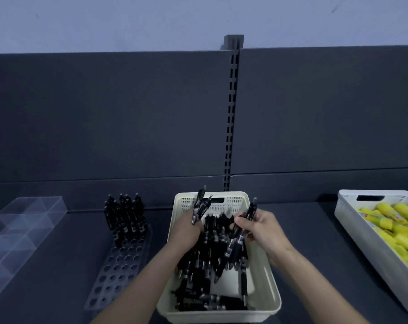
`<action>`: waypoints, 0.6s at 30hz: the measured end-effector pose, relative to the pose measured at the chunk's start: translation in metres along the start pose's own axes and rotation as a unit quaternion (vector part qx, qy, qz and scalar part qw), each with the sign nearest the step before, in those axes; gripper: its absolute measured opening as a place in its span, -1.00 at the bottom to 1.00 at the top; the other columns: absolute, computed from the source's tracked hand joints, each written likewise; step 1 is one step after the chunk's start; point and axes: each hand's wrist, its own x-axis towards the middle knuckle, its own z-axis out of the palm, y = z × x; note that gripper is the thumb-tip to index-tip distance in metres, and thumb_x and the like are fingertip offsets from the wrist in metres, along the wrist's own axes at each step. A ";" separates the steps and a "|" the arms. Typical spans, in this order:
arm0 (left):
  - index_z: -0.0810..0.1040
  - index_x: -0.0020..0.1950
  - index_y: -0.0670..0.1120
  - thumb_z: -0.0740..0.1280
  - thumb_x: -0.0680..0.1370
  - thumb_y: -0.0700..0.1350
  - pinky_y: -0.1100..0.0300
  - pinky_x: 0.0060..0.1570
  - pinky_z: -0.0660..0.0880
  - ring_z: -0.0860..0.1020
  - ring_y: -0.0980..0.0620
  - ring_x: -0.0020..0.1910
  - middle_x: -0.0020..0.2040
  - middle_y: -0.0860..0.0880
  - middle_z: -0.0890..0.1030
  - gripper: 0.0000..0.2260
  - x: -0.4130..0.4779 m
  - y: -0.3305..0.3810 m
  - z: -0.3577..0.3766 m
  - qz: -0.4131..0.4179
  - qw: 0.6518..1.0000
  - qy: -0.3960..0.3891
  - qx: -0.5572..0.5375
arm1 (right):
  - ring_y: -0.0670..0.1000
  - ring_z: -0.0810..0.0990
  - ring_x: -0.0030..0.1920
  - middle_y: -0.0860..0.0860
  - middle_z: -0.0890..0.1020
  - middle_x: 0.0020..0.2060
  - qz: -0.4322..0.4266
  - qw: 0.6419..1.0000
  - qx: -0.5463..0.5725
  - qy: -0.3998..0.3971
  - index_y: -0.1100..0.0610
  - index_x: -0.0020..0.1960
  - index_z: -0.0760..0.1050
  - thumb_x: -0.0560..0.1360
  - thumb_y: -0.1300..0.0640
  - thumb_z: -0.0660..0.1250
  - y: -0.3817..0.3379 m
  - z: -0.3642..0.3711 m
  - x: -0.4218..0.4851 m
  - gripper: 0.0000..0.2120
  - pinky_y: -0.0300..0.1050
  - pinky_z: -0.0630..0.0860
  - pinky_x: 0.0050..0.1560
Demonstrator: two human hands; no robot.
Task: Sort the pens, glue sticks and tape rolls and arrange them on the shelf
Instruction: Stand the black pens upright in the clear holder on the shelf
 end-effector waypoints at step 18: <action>0.58 -0.24 -0.11 0.40 0.45 -0.29 0.38 -0.55 0.31 0.38 0.22 -0.62 -0.47 0.05 0.52 -0.89 -0.057 0.033 -0.008 -0.036 0.967 -0.139 -0.212 | 0.00 0.45 -0.36 0.11 0.54 -0.33 -0.036 0.998 0.045 0.000 0.14 -0.23 0.55 0.46 0.33 0.35 -0.010 0.003 -0.011 -0.85 -0.24 0.39 -0.40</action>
